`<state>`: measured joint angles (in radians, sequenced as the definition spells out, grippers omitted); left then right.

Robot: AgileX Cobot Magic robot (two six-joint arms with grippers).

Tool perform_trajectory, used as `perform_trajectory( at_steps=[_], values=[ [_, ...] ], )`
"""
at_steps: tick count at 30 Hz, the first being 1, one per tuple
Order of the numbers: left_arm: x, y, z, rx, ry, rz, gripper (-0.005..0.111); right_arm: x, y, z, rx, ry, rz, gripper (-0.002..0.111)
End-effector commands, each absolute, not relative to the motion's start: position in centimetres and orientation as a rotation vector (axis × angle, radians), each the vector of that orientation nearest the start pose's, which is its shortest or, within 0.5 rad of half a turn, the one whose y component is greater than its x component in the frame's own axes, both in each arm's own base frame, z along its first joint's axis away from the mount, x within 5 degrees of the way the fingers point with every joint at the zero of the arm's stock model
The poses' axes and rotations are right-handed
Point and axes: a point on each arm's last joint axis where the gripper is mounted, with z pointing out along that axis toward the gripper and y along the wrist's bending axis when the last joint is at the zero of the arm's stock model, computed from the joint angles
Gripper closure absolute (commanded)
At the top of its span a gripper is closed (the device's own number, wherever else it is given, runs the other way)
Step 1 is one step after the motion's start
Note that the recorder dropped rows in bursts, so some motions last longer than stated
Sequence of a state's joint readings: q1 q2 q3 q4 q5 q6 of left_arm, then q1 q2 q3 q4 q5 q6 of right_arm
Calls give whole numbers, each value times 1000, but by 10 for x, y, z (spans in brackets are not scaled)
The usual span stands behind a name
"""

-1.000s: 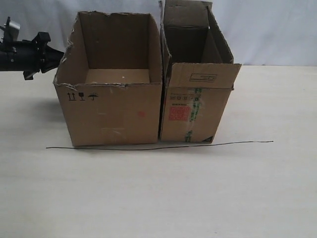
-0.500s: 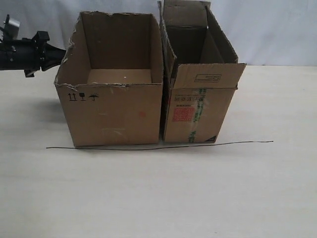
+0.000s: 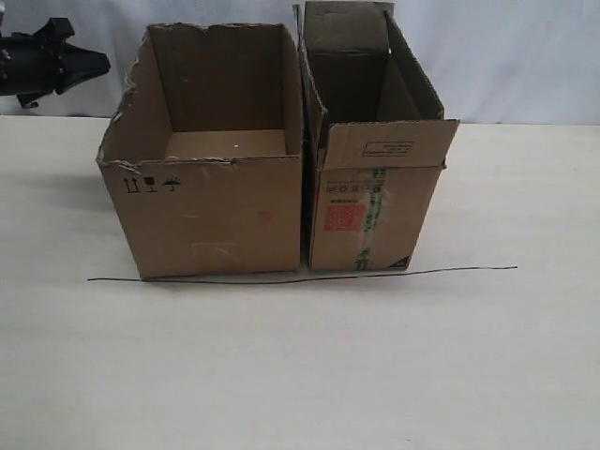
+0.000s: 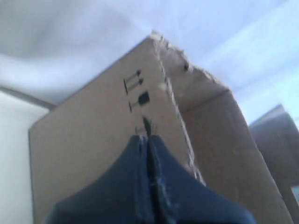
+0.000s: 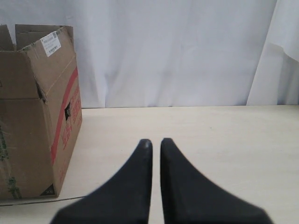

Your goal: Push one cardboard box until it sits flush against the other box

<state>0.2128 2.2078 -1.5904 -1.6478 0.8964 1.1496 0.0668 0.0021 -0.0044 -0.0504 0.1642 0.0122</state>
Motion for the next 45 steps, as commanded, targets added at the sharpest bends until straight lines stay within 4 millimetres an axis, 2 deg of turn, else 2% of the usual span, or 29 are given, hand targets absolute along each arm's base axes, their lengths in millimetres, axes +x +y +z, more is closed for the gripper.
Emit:
perform_trajectory(
  at_steps=[1, 9, 14, 19, 27, 37, 42, 45],
  values=[
    [490, 30, 200, -206, 1984, -1028, 107, 56, 3, 198, -80, 1644, 3, 103],
    [501, 25, 169, -254, 2018, -1230, 107, 56, 3, 198, -80, 1644, 3, 103],
    [503, 25, 160, -284, 2028, -1257, 107, 56, 3, 198, -80, 1644, 3, 103],
    [504, 20, 153, -260, 2029, -1360, 107, 56, 3, 198, -80, 1644, 3, 103],
    [504, 15, 154, -246, 2036, -1364, 107, 56, 3, 198, -80, 1644, 3, 103],
    [505, -6, 153, -219, 2053, -1371, 107, 56, 3, 198, -80, 1644, 3, 103],
    [509, 3, 154, -260, 2035, -1321, 107, 56, 3, 198, -80, 1644, 3, 103],
    [512, 23, 175, -226, 1968, -1324, 107, 56, 3, 198, -80, 1644, 3, 103]
  ],
)
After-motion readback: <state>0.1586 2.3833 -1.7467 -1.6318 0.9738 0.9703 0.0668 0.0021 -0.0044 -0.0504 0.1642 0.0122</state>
